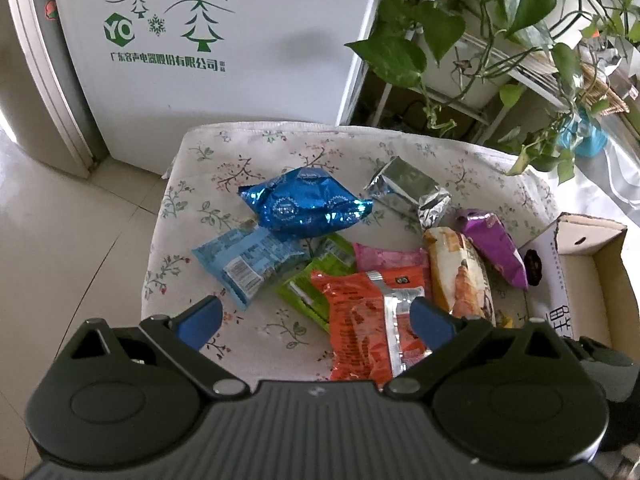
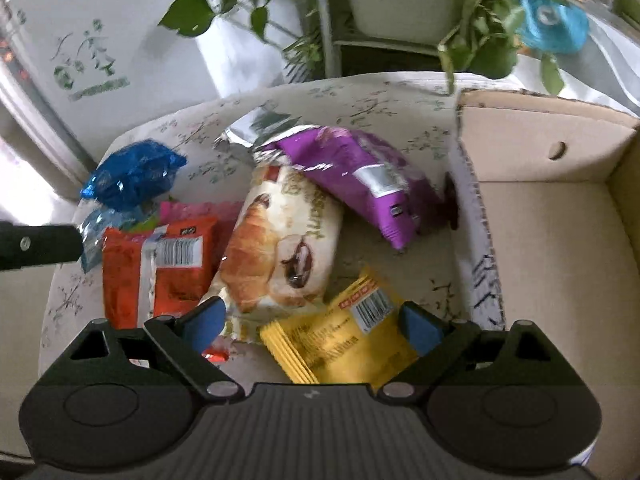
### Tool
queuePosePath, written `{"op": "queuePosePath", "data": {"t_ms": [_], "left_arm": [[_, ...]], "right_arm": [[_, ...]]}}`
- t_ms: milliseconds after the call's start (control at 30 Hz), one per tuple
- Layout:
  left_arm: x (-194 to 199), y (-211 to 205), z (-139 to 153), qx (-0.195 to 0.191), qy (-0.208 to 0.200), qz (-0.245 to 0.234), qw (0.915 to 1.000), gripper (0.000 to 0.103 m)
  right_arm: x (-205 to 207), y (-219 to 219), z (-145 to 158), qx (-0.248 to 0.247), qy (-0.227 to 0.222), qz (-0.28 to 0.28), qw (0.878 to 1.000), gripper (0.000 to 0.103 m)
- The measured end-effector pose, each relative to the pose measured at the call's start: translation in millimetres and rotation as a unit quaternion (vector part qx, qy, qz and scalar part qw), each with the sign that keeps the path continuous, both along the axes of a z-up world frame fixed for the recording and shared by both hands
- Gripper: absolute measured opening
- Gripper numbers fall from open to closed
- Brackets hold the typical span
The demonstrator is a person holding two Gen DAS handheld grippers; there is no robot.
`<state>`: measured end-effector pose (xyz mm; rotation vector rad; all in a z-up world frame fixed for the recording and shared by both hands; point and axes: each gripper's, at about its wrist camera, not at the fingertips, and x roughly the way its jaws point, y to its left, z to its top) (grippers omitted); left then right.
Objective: Organize snacks
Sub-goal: 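Lower the right tool over the yellow packet while the left tool approaches the red-orange packet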
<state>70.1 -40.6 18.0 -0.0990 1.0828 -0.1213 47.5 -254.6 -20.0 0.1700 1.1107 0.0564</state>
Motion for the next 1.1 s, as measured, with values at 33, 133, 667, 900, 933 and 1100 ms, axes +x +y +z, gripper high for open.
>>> {"op": "queuePosePath", "data": {"t_ms": [33,133,667,900,933,1100], "left_arm": [[0,0,0,0.001,0.000,-0.002,1.0000,0.099],[0,1,-1,0.008,0.001,-0.001,1.0000,0.099],[-1,-12,-32,0.003,0.051,-0.002,0.9987,0.099],[0,-27,-40,0.000,0.057,-0.004,0.9983,0.099],[1,-28,-42,0.000,0.058,-0.003,0.9983,0.099],[4,-36,-55,0.001,0.072,0.002,0.9974,0.099]], "right_arm": [[-1,1,0,0.002,0.000,0.008,1.000,0.097],[-5,3,-2,0.044,0.015,0.033,0.998,0.095],[-25,7,7,0.073,0.047,0.083,0.993,0.096],[-28,14,-1,0.057,0.056,0.103,0.991,0.097],[-29,14,-1,0.056,0.056,0.104,0.991,0.097],[-34,18,-4,0.046,0.061,0.113,0.991,0.098]]}}
